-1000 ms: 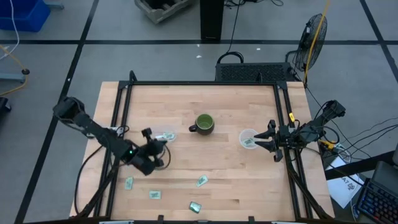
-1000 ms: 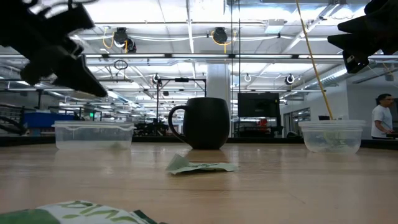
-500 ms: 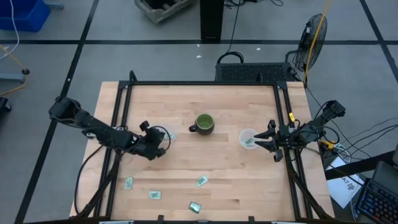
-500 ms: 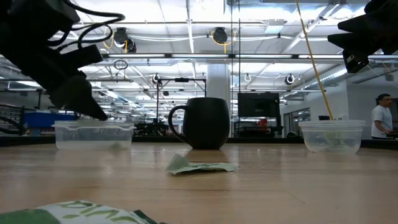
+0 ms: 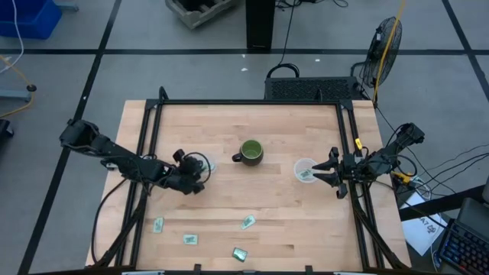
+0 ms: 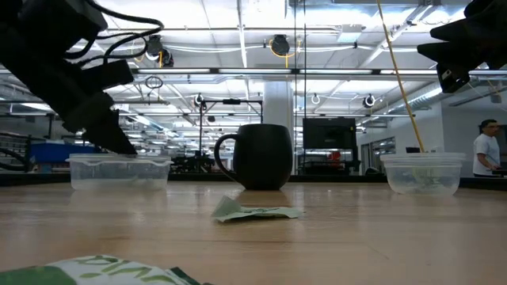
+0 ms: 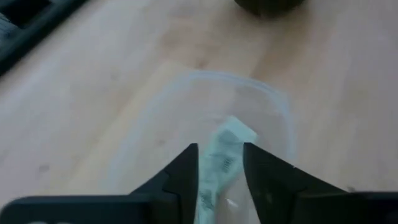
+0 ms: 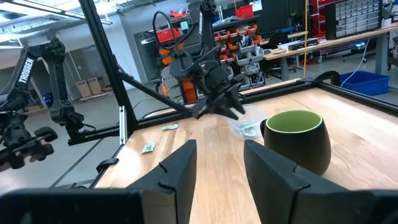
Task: Pick and place Stevia / Truvia into bins
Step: Put the stevia packet into the oval transparent container
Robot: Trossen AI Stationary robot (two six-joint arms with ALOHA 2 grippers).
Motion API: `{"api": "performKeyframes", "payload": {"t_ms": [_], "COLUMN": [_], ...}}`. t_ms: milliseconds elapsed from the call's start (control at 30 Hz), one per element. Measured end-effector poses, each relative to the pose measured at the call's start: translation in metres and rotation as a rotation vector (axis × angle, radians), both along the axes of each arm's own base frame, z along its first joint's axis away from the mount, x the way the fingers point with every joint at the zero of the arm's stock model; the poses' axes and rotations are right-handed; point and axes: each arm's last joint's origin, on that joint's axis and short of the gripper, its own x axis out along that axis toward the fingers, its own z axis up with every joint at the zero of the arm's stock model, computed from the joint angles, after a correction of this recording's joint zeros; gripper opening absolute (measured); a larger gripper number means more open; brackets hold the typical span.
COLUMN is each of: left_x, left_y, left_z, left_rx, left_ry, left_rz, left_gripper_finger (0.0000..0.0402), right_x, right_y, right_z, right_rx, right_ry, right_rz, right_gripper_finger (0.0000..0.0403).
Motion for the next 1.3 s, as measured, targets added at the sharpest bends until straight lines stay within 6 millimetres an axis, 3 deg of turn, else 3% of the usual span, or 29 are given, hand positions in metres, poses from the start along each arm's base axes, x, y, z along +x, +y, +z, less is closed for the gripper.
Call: {"api": "performKeyframes", "payload": {"t_ms": [167, 333, 500, 633, 833, 1100, 1300], "left_x": [0.007, 0.009, 0.001, -0.012, -0.024, -0.021, -0.024], "left_y": [-0.017, -0.053, -0.085, -0.109, -0.141, -0.167, -0.175], "left_z": [0.021, 0.058, 0.075, 0.068, 0.037, 0.011, -0.008], "left_rx": [-0.057, -0.081, -0.251, -0.331, -0.294, -0.355, -0.348], "left_ry": [-0.072, -0.122, -0.112, -0.070, 0.002, -0.013, 0.037], "left_rz": [-0.088, -0.367, -0.555, -0.622, -0.633, -0.653, -0.643], "left_gripper_finger": [0.0151, 0.0152, 0.0152, 0.0152, 0.0152, 0.0152, 0.0152], "right_x": [0.000, 0.000, 0.000, 0.000, 0.000, 0.000, 0.000], "right_y": [0.000, 0.000, 0.000, 0.000, 0.000, 0.000, 0.000], "right_z": [0.000, 0.000, 0.000, 0.000, 0.000, 0.000, 0.000], "right_rx": [0.000, 0.000, 0.000, 0.000, 0.000, 0.000, 0.000], "right_ry": [0.000, 0.000, 0.000, 0.000, 0.000, 0.000, 0.000], "right_rz": [0.000, 0.000, 0.000, 0.001, 0.000, 0.000, 0.000], "right_gripper_finger": [0.0126, 0.0126, 0.0126, 0.0126, 0.0126, 0.0126, 0.0126]}}
